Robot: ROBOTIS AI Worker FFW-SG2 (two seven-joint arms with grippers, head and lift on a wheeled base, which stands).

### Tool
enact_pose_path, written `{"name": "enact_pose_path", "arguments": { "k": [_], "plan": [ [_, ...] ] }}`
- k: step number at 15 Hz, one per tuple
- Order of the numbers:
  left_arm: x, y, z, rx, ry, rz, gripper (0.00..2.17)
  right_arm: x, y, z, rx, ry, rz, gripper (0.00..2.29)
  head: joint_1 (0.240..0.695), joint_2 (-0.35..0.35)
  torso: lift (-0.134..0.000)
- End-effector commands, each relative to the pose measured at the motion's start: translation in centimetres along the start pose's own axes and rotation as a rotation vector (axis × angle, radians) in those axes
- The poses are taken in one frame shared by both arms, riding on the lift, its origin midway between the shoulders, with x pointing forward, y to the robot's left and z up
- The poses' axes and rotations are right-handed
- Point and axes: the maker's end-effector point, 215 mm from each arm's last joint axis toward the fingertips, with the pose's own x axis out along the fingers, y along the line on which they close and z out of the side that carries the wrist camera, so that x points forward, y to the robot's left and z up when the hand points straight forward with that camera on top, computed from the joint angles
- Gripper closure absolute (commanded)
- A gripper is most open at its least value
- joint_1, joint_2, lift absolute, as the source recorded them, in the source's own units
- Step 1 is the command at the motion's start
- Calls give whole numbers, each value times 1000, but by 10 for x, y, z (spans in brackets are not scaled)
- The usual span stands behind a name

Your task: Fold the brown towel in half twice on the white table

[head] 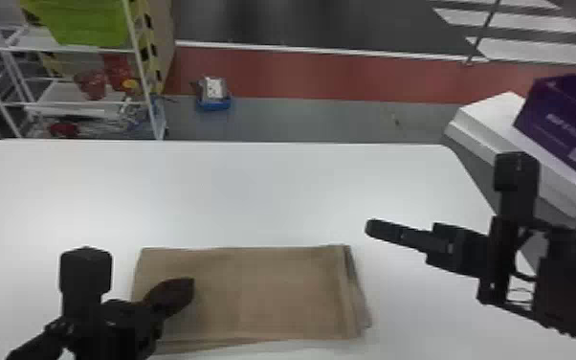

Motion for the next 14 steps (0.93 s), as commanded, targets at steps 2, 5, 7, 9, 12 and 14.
{"name": "enact_pose_path", "arguments": {
  "k": [2, 5, 7, 9, 12, 14],
  "plan": [
    [-4, 1, -1, -11, 12, 3, 2064, 5, -6, -25, 2, 63, -1, 184, 695, -89, -124],
    [-9, 2, -5, -23, 21, 2, 2064, 16, -2, -47, 6, 121, 20, 188, 695, -85, -124],
    [-12, 2, -11, -33, 41, -2, 2064, 24, -7, -67, 9, 168, 7, 188, 695, -71, -124],
    [-14, 5, -14, -35, 45, 0, 2064, 28, -13, -76, 14, 191, -5, 188, 695, -62, -124],
    [-15, 6, -16, -39, 54, 1, 2064, 28, -22, -78, 2, 205, -25, 188, 695, -57, -124],
    [-15, 5, -17, -40, 57, 1, 2064, 32, -23, -81, -5, 218, -30, 208, 695, -61, -124]
  ]
}}
